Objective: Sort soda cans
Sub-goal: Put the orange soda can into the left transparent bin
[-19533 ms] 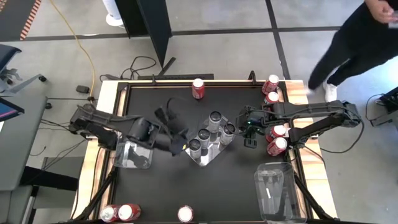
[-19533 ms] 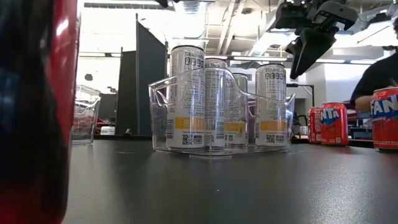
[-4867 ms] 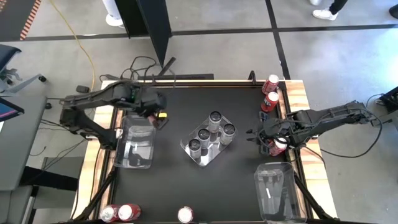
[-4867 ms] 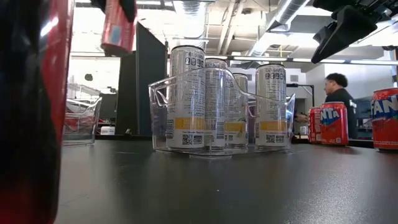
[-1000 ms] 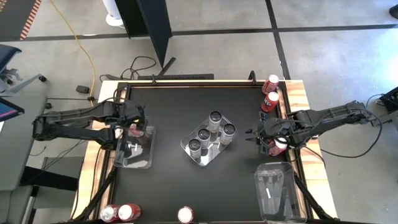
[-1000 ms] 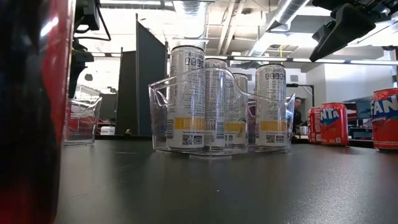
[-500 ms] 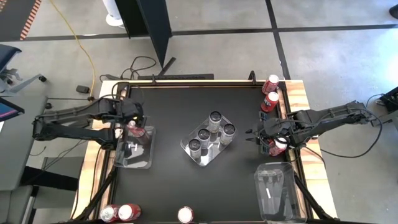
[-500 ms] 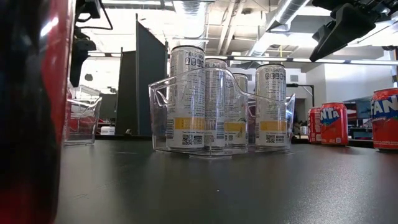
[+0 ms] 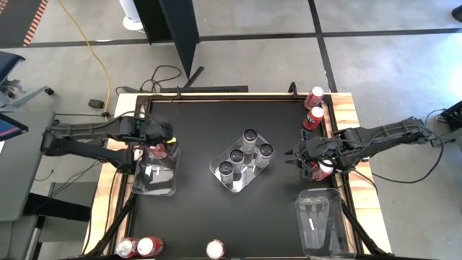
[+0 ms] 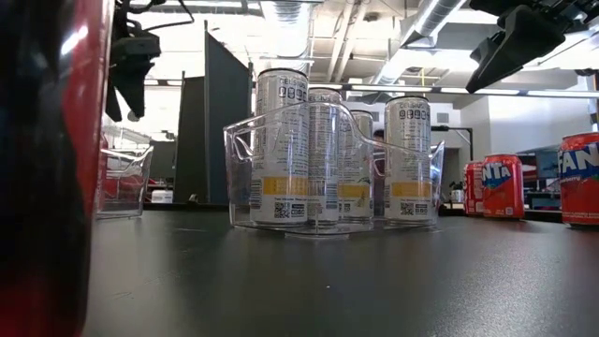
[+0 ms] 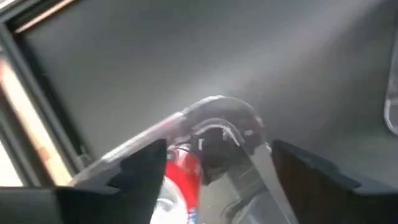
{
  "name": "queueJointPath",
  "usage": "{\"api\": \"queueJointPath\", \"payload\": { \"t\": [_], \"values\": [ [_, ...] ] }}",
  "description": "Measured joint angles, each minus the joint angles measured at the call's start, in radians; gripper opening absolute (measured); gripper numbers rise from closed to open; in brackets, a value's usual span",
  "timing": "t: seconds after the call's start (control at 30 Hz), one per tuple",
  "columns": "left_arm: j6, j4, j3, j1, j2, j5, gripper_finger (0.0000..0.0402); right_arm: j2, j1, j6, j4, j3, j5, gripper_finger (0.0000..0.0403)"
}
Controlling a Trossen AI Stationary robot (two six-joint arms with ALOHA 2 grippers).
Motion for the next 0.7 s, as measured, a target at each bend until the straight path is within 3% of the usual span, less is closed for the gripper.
{"api": "queueJointPath", "payload": {
  "t": [0.37, 0.53, 0.7],
  "values": [
    [-0.026, -0.018, 0.0, -0.078, 0.184, 0.087, 0.0079, 0.0, 0.0, 0.001, 0.001, 0.0, 0.0, 0.0161],
    [-0.048, -0.053, -0.001, -0.08, 0.247, 0.087, 0.0041, 0.0, 0.0, 0.006, 0.001, 0.0, 0.0, 0.0161],
    [-0.073, -0.099, -0.001, -0.08, 0.295, 0.087, 0.0038, 0.0, 0.0, 0.014, 0.001, 0.0, 0.0, 0.0161]
  ]
}}
